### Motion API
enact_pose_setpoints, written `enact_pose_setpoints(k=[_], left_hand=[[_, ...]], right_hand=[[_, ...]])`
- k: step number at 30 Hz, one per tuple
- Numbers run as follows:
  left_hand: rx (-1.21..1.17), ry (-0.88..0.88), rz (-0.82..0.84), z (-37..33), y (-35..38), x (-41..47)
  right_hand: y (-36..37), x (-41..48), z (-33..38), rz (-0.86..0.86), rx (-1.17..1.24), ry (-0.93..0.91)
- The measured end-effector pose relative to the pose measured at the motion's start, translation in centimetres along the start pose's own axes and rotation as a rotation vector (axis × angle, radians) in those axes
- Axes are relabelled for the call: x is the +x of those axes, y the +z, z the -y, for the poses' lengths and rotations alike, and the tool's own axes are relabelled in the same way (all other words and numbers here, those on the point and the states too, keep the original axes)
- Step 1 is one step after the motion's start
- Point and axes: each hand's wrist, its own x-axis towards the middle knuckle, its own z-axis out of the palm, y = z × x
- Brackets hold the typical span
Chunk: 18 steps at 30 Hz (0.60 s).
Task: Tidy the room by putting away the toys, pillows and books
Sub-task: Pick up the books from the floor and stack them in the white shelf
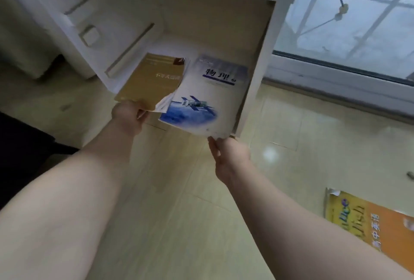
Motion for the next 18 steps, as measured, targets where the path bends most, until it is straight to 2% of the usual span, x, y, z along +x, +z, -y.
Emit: enact_pose_setpoints(k=[3,5,7,8,10,13,16,18], left_hand=[[0.177,0.013,-0.13,3.1,-0.1,-0.6],[0.462,0.031,-0.29,8.3,1.0,-2.7],[0.638,0.055,-0.311,14.5,2.1,-7.6],[0.703,0.041,-0.25,18.0,2.9,-10.3],[0.818,-0.002,-0.073,23.5,4.8,-17.0],[1.076,0.049,0.341,28.2,8.6,-24.8],[1.505,0.421,0.898,30.5,13.9,-30.0],[1.768,0.661,1.23,32.0,18.6,-32.8]], right_hand=[[-3.6,0.3,0.5,-0.015,-0.106,0.08],[-7.4,0.8,1.9,-0.054,-0.181,0.067],[-11.1,1.1,3.3,-0.103,-0.209,0.01],[-13.2,1.3,4.4,-0.158,-0.192,-0.015],[-17.7,1.1,6.8,-0.237,-0.124,-0.061],[-24.9,0.0,9.7,-0.369,-0.225,-0.161],[-32.4,-0.9,12.9,-0.558,-0.19,-0.235],[-37.6,-2.1,15.9,-0.617,-0.116,-0.228]])
